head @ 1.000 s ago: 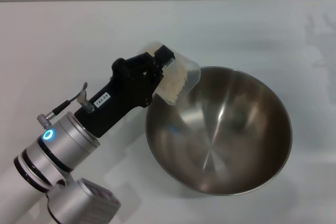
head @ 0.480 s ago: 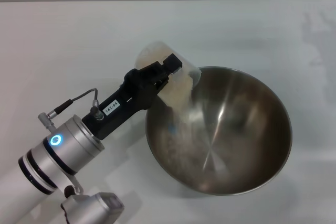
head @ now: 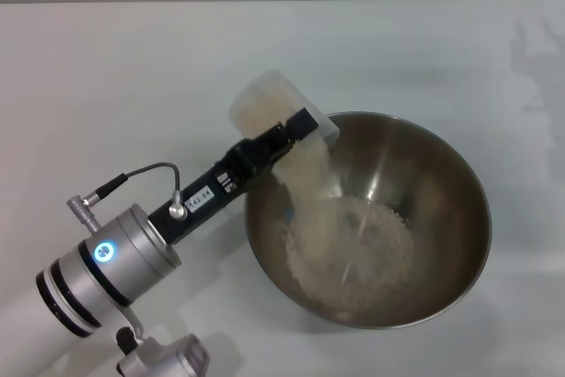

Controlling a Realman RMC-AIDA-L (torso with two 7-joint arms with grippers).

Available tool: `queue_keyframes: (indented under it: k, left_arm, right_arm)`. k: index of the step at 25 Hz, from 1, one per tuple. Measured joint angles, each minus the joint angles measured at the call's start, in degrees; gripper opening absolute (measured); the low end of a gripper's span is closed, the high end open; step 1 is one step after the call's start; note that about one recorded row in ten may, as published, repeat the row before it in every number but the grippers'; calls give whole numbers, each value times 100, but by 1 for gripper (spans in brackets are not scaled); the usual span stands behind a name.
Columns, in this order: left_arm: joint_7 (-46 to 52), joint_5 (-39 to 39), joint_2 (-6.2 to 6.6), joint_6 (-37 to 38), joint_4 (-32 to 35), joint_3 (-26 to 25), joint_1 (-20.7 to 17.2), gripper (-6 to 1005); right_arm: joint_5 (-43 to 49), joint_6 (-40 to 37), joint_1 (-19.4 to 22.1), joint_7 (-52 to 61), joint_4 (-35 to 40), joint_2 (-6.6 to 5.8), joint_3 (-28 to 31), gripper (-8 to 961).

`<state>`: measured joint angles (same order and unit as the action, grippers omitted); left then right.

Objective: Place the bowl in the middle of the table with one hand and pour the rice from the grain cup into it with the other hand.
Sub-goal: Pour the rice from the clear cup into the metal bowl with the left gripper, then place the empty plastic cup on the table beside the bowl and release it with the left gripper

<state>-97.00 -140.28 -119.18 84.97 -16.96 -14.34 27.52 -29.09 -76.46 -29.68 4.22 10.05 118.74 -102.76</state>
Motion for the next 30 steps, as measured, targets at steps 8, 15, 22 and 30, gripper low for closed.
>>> queue_keyframes:
  k: [8, 15, 22, 30]
  left_arm:
    - [-745, -259, 6, 52, 15, 5, -28, 31]
    - [-1328, -270, 9, 13, -16, 49, -40, 32]
    - [-1062, -252, 12, 6, -113, -8, -48, 33]
    - [1648, -220, 22, 166, -450, -661, -233, 34]
  right_arm:
    - [0, -99, 74, 0, -37, 6, 4, 357]
    - [0, -102, 77, 0, -48, 8, -24, 357]
    - [0, -42, 67, 0, -48, 9, -37, 357]
    - [0, 181, 29, 0, -24, 9, -68, 357]
